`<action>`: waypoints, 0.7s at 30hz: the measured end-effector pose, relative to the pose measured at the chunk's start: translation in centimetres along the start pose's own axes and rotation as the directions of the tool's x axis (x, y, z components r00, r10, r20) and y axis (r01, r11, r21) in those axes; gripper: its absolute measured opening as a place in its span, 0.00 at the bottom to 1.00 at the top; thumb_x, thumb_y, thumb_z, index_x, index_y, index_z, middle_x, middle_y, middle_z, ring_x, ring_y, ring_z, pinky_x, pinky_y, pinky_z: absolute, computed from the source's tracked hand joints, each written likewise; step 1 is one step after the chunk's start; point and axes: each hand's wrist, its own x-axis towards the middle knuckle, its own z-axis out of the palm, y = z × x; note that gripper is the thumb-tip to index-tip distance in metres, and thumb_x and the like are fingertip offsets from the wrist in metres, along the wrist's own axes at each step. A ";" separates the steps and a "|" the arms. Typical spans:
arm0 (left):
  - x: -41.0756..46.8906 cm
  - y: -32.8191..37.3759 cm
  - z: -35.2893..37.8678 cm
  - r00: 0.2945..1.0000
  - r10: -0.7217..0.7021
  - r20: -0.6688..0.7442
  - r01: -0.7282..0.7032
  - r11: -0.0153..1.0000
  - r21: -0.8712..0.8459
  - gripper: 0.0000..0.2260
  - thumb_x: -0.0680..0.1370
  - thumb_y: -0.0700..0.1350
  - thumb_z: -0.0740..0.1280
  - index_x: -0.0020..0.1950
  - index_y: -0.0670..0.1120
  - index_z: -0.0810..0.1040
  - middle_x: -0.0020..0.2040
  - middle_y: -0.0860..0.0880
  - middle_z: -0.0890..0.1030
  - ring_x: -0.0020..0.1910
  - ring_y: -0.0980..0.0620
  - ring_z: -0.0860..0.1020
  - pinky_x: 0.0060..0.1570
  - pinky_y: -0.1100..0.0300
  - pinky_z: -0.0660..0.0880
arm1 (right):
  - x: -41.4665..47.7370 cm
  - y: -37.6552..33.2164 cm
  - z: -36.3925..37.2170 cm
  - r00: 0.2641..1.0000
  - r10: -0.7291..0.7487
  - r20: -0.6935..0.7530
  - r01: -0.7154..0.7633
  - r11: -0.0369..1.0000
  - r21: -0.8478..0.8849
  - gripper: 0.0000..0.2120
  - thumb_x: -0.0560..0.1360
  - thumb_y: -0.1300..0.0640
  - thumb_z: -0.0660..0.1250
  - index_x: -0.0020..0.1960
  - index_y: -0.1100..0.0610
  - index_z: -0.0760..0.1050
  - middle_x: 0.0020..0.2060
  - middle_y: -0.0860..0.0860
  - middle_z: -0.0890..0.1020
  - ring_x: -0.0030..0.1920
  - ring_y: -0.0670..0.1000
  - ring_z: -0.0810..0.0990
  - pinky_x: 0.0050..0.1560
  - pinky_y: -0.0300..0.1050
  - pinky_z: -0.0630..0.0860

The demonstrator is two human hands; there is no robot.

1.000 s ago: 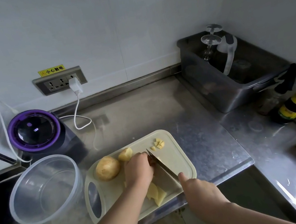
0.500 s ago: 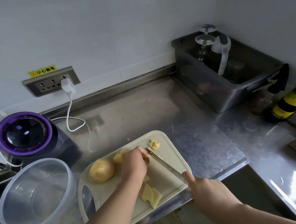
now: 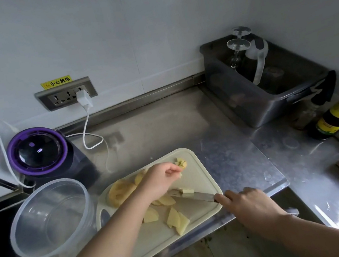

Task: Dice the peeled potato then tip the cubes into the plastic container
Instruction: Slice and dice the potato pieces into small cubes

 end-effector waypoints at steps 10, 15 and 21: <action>0.7 0.8 2.5 0.997 -0.007 0.078 -0.026 0.914 0.406 0.11 0.77 0.49 0.68 0.58 0.50 0.79 0.56 0.53 0.81 0.55 0.53 0.78 0.51 0.64 0.71 | 0.9 1.9 1.1 0.989 -0.136 -0.062 0.127 0.983 -0.136 0.27 0.46 0.67 0.74 0.44 0.51 0.80 0.32 0.47 0.79 0.18 0.49 0.69 0.22 0.39 0.68; 0.6 0.1 2.9 0.997 0.041 0.059 -0.063 0.899 0.434 0.11 0.77 0.47 0.68 0.59 0.49 0.78 0.57 0.52 0.80 0.54 0.53 0.77 0.52 0.62 0.72 | -0.7 4.1 0.3 0.982 -0.160 -0.105 0.140 0.975 -0.175 0.29 0.53 0.71 0.61 0.49 0.51 0.79 0.35 0.47 0.80 0.20 0.50 0.71 0.25 0.39 0.71; -0.4 -0.8 3.4 0.996 0.091 0.011 -0.088 0.912 0.400 0.13 0.75 0.47 0.71 0.58 0.47 0.79 0.59 0.52 0.77 0.53 0.52 0.77 0.54 0.61 0.73 | -3.2 6.4 -1.1 0.999 0.007 -0.035 -0.010 0.996 -0.090 0.29 0.57 0.68 0.76 0.56 0.51 0.79 0.42 0.46 0.82 0.25 0.52 0.76 0.25 0.41 0.73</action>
